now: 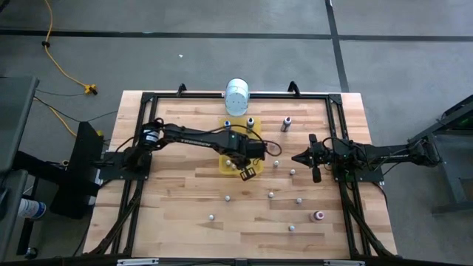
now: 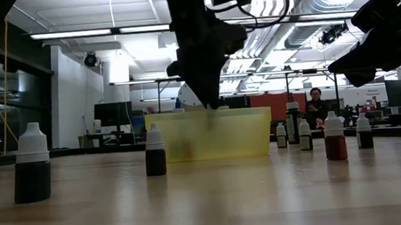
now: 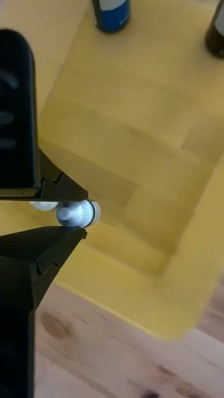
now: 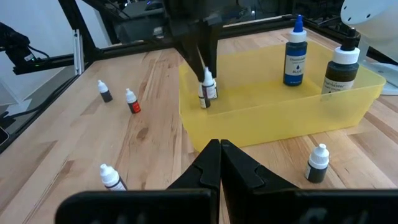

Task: Pick & Place food coloring
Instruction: Put the small purple food coloring bottle in the yellow transparent bin

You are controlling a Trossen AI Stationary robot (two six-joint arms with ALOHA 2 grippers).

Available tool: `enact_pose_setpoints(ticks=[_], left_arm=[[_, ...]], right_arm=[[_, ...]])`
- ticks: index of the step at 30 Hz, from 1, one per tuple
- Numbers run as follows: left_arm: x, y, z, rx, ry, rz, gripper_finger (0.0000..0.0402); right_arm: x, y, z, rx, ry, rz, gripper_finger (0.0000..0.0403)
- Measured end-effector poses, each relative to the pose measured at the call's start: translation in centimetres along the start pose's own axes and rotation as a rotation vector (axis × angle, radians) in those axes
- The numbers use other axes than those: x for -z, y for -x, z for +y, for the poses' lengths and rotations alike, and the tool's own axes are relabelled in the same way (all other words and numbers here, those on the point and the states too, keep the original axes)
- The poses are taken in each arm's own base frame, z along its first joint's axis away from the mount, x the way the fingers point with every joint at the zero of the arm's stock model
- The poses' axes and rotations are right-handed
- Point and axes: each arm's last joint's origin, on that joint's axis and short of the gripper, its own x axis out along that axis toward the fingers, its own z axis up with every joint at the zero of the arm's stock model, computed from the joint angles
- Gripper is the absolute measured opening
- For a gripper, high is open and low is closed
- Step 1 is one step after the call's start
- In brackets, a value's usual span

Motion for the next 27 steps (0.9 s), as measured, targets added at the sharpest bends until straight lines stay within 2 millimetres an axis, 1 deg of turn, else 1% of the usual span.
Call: enact_pose_setpoints(ticks=[4,7,17,27], left_arm=[[0.6,-1.2,0.1,0.012,-0.024,0.033,0.0037],[0.8,-1.7,0.2,0.012,-0.031,0.039,0.0037],[0.7,-1.7,0.1,0.026,-0.026,0.025,0.0037],[0.5,-1.7,0.0,0.039,0.024,0.007,0.0037]], right_arm=[[0.0,0.0,0.0,0.0,0.0,0.0,0.0],[0.0,0.0,0.0,0.0,0.0,0.0,0.0],[0.0,0.0,0.0,0.0,0.0,0.0,0.0],[0.0,0.0,0.0,0.0,0.0,0.0,0.0]])
